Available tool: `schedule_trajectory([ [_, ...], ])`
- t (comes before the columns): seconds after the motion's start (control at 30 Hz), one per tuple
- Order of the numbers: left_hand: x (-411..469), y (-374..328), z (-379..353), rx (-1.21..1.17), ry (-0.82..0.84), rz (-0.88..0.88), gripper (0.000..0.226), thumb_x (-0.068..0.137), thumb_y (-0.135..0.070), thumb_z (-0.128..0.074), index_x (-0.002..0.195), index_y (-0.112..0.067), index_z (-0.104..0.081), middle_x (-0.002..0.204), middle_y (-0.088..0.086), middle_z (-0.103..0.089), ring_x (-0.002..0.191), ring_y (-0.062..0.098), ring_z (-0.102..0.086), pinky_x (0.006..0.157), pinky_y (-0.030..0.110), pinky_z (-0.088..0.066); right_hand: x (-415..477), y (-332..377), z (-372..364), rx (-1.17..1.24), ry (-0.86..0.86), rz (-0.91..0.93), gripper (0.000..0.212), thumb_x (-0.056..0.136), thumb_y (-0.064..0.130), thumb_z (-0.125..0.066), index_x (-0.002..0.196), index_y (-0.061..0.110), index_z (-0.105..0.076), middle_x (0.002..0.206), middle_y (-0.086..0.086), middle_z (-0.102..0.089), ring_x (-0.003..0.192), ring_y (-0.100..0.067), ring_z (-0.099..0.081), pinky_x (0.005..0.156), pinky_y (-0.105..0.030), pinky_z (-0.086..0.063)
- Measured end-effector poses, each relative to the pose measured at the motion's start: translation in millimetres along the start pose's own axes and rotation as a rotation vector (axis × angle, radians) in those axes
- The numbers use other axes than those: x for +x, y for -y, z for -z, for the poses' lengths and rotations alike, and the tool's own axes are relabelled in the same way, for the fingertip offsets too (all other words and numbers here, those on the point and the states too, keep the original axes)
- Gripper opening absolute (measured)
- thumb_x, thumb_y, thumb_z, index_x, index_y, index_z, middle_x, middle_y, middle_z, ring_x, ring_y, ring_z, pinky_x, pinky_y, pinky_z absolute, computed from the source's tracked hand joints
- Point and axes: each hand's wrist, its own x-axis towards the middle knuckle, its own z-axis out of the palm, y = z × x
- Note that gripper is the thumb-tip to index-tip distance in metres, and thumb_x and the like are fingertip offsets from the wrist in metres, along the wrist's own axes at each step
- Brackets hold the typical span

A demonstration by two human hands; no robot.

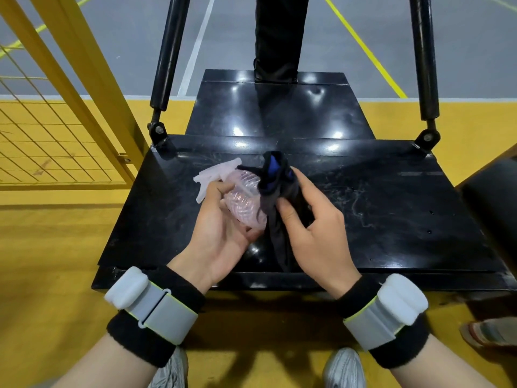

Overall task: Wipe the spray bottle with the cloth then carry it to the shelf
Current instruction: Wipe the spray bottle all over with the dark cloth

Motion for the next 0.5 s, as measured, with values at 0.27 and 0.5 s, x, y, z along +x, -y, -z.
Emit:
schedule_trajectory([
  [0.27,-4.5,4.4,1.4,0.203,0.035,-0.03,0.044,0.08,-0.026,-0.071,0.12,-0.008,-0.07,0.112,0.012,-0.069,0.099,0.029,-0.068,0.097,0.055,-0.055,10.5,-3.2,8.2,0.449,0.152,-0.433,0.035,0.108,0.017,-0.049,0.104,0.035,-0.079,0.107,0.01,-0.08,0.098,-0.002,-0.074,0.079,-0.014,-0.054],
  [0.5,-2.9,9.7,4.7,0.545,0.05,-0.047,0.054,0.077,-0.035,-0.077,0.129,-0.024,-0.068,0.127,0.008,-0.073,0.112,0.024,-0.07,0.096,0.045,-0.057,15.1,-3.5,14.2,0.463,0.12,-0.428,0.037,0.107,0.013,-0.049,0.109,0.036,-0.078,0.112,0.008,-0.079,0.103,-0.007,-0.075,0.079,-0.016,-0.056],
])
